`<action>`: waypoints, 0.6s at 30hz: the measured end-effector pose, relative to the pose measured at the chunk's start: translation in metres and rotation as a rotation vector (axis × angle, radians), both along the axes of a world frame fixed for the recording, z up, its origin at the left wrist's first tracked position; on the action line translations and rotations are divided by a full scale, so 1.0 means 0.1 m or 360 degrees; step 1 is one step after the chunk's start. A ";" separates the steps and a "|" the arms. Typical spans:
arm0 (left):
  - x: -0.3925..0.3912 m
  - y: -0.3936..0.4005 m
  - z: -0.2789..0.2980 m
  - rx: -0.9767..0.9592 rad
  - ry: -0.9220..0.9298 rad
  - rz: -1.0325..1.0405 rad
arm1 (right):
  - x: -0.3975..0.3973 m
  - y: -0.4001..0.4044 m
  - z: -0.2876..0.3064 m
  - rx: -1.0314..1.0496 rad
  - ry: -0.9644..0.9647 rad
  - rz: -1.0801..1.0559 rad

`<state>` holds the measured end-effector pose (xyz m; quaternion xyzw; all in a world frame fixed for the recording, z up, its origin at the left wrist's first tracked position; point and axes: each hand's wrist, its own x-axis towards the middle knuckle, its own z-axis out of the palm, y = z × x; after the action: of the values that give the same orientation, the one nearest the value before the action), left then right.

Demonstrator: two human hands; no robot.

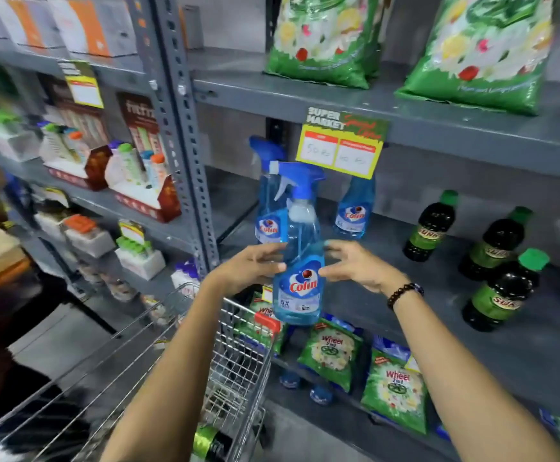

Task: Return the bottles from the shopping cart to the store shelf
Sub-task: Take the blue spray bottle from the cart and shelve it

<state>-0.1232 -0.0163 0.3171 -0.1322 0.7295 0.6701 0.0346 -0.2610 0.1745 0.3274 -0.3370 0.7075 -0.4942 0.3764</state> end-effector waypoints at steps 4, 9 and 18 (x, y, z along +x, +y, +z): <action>-0.64 0.23 0.01 -0.0196 0.0106 0.0031 | -0.37 0.06 -0.20 -0.0067 0.0201 -0.0457; -1.24 0.31 -0.03 -0.0340 0.0132 0.0035 | -0.69 0.01 -0.31 -0.0122 0.0296 -0.0707; -1.29 0.34 -0.10 -0.0330 0.0148 0.0095 | -0.76 -0.05 -0.44 -0.0171 0.0298 -0.0840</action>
<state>-0.2527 0.0176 0.3076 -0.1256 0.7915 0.5972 -0.0331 -0.3369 0.1690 0.2835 -0.2048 0.7753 -0.5785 0.1495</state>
